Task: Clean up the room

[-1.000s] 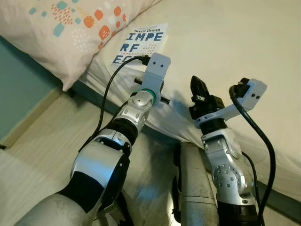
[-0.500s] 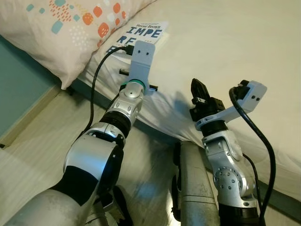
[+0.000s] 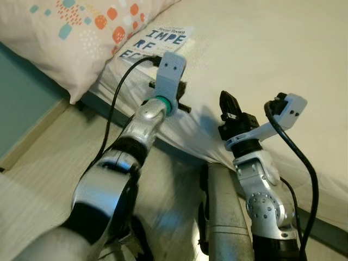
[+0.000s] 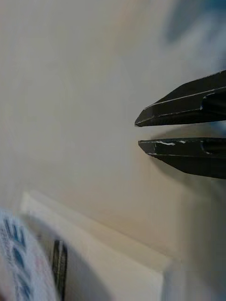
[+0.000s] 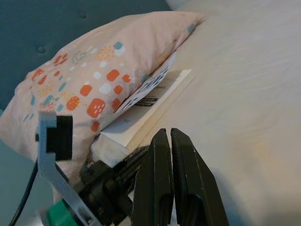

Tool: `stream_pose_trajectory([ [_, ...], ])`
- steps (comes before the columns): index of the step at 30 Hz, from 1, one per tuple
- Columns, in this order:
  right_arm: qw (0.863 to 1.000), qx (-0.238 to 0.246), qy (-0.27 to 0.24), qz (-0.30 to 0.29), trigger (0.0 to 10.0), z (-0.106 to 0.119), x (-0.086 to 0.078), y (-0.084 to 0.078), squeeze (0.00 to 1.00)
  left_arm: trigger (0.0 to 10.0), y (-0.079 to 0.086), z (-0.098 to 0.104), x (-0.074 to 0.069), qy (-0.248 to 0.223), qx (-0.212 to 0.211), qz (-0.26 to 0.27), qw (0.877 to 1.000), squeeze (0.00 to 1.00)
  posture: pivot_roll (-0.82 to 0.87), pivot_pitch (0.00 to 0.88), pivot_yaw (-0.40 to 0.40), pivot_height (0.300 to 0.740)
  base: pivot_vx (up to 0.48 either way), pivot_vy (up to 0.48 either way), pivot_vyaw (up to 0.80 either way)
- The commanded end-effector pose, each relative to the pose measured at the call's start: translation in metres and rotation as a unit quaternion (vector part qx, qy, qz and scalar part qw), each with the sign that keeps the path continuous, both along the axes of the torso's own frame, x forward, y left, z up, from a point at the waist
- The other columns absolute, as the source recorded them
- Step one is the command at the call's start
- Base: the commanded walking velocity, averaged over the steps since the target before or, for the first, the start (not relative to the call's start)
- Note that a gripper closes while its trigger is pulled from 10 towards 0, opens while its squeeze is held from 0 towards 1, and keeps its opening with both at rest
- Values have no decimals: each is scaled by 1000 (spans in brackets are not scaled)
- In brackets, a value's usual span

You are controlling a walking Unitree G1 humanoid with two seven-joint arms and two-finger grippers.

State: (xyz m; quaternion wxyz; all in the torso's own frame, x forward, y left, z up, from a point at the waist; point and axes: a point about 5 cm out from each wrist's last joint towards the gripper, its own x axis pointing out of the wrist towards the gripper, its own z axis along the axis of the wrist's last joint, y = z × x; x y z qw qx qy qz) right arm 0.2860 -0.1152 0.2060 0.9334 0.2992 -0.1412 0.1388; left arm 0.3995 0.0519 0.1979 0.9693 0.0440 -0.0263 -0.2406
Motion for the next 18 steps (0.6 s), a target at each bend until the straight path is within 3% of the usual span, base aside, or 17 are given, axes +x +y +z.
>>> stream_pose_trajectory([
  [1, 1000, 6, 7, 2, 10000, -3, 0, 0, 0, 10000, 3, 4, 0, -14, -5, -2, 1000, 0, -244, 285, 97, 471, 0, 0, 0],
  [4, 1000, 4, 4, 7, 10000, -4, 2, 0, 0, 10000, 42, 27, 5, -78, -16, 74, 994, 0, -225, 243, 87, 471, 0, 0, 0],
  [6, 1000, 4, 4, 7, 10000, -4, 2, 0, 0, 10000, 42, 27, 5, -78, -16, 74, 994, 0, -225, 243, 87, 471, 0, 0, 0],
  [9, 999, -42, -11, 1, 10000, -2, 2, 2, 0, 10000, 64, 50, -4, -141, -41, 94, 985, 0, -204, 207, 80, 471, 0, 0, 0],
  [12, 998, -64, -19, -6, 10000, -1, 2, 2, 0, 10000, 70, 54, -10, -154, -52, 103, 981, 0, -194, 192, 74, 471, 0, 0, 0],
  [13, 996, -81, -26, -16, 10000, 0, 3, 0, 0, 10000, 77, 57, -18, -163, -66, 112, 978, 0, -181, 174, 65, 471, 0, 0, 0],
  [15, 996, -81, -26, -16, 10000, 0, 3, 0, 0, 10000, 77, 57, -18, -163, -66, 112, 978, 0, -181, 174, 65, 471, 0, 0, 0],
  [18, 988, -142, -44, -45, 10000, 3, 7, -8, 0, 10000, 89, 57, -40, -163, -100, 117, 974, 0, -162, 142, 42, 471, 0, 0, 0],
])
